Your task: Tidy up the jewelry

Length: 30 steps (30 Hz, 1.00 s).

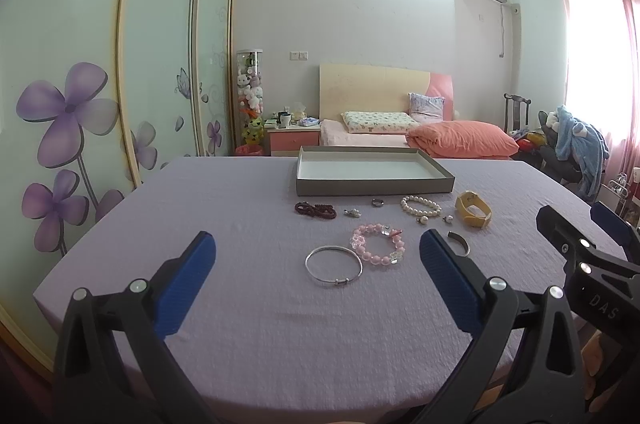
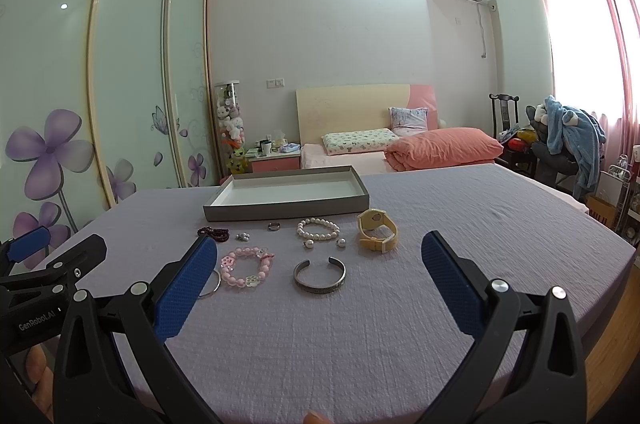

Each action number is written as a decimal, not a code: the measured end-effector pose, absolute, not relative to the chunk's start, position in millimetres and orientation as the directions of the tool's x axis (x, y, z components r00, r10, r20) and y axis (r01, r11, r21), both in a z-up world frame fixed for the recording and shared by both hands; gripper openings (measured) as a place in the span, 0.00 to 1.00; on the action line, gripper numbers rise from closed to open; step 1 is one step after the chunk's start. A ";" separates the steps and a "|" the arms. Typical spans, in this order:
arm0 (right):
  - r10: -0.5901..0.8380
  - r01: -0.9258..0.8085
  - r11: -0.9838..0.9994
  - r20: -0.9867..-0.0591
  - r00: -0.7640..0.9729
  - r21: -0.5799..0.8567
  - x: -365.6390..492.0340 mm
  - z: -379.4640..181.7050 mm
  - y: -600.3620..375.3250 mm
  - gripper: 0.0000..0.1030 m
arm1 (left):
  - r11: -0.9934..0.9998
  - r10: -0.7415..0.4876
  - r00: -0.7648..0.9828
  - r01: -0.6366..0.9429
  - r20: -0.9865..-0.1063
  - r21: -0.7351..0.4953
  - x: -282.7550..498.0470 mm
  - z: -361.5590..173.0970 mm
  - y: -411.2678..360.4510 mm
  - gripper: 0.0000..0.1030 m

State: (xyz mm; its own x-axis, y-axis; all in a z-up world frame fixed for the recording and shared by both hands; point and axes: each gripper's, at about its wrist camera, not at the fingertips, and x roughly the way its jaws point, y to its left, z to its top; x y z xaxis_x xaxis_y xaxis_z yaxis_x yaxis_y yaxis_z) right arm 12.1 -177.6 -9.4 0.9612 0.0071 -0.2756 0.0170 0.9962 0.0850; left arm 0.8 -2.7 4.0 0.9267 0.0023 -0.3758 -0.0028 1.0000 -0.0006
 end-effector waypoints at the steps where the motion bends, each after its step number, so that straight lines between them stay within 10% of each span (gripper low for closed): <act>1: 0.006 0.017 0.996 -0.276 0.961 0.084 12.4 -9.6 -176.9 0.98 | 1.000 0.002 0.927 -0.003 -0.376 -0.002 0.4 3.7 -2.3 0.96; 30: 0.010 0.016 0.996 -0.277 0.961 0.089 12.5 -9.1 -178.8 0.98 | 1.000 -0.001 0.928 -0.001 -0.373 -0.004 -0.4 12.7 -2.8 0.96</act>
